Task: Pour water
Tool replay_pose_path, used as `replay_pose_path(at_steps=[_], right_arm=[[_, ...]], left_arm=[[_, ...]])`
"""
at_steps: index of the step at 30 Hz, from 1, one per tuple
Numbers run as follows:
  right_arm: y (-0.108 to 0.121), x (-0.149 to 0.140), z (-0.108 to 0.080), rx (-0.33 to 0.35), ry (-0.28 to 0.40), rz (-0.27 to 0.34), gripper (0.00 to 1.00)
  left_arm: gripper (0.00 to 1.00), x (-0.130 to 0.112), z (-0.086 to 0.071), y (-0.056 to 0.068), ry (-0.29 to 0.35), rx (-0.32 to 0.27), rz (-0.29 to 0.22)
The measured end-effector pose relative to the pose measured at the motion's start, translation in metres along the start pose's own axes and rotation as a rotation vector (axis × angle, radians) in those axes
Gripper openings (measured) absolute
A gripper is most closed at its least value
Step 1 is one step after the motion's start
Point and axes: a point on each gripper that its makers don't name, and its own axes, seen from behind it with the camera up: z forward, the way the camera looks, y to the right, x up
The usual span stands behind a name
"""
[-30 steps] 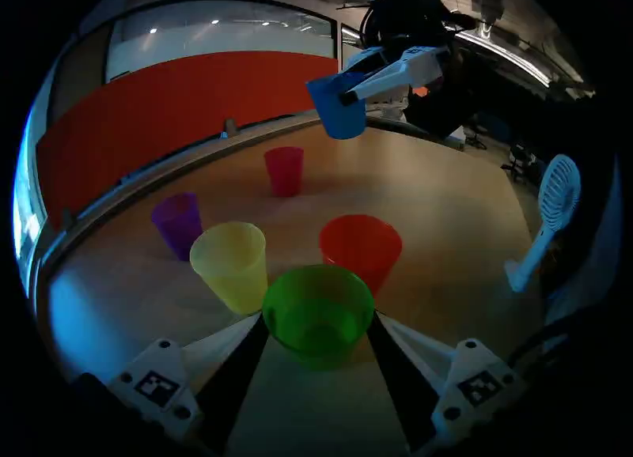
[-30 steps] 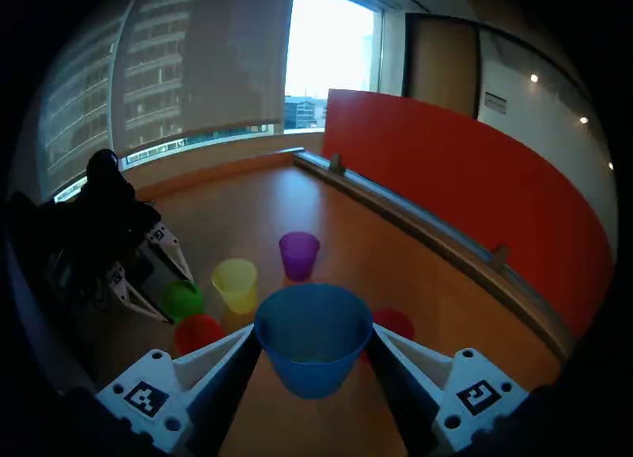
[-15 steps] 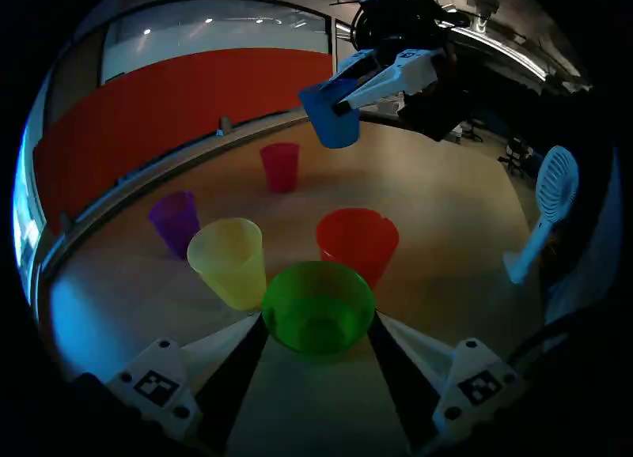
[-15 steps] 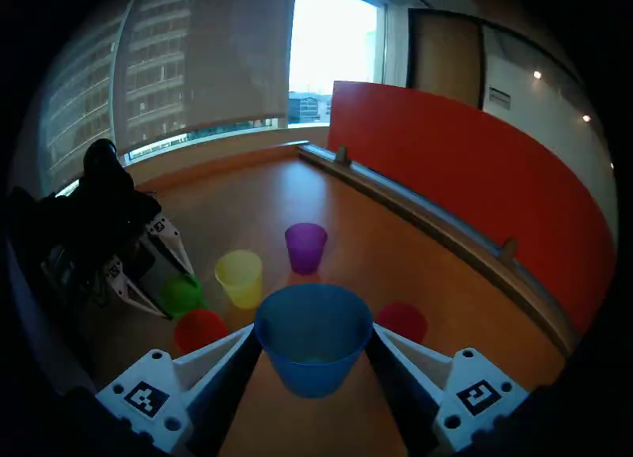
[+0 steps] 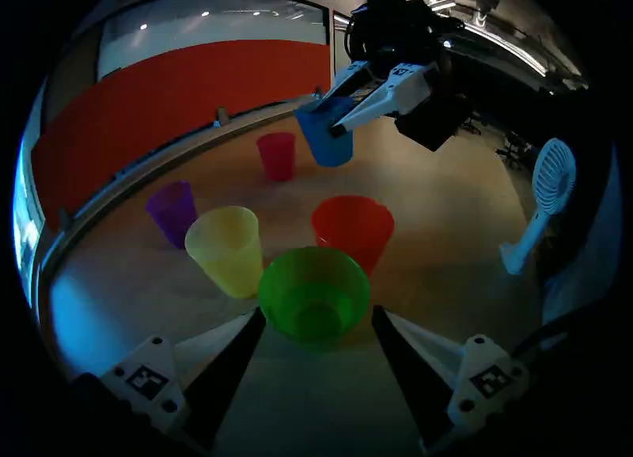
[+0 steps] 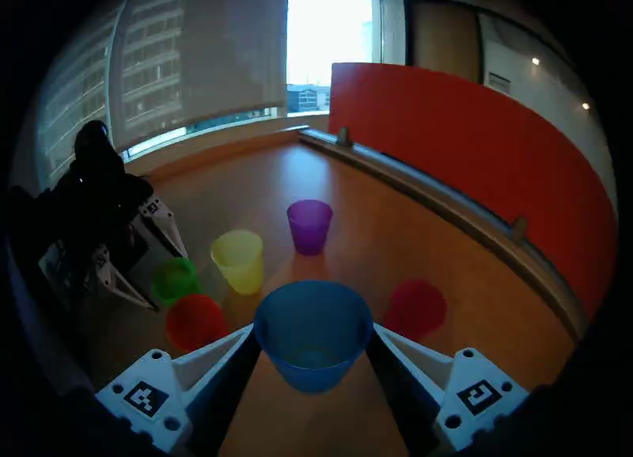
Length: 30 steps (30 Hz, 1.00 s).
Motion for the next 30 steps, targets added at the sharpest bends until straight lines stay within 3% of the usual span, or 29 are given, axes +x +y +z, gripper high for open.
replay_pose_path(at_steps=[14,30], right_arm=[[0.000,-0.042,0.027,0.007,-0.088,0.016,0.91],[-0.001,-0.066,0.035,0.008,-0.126,0.019,0.92]], left_arm=[[1.00,0.000,-0.017,-0.002,0.014,0.034,-0.006],[1.00,-0.001,-0.032,0.004,0.028,0.034,-0.022]])
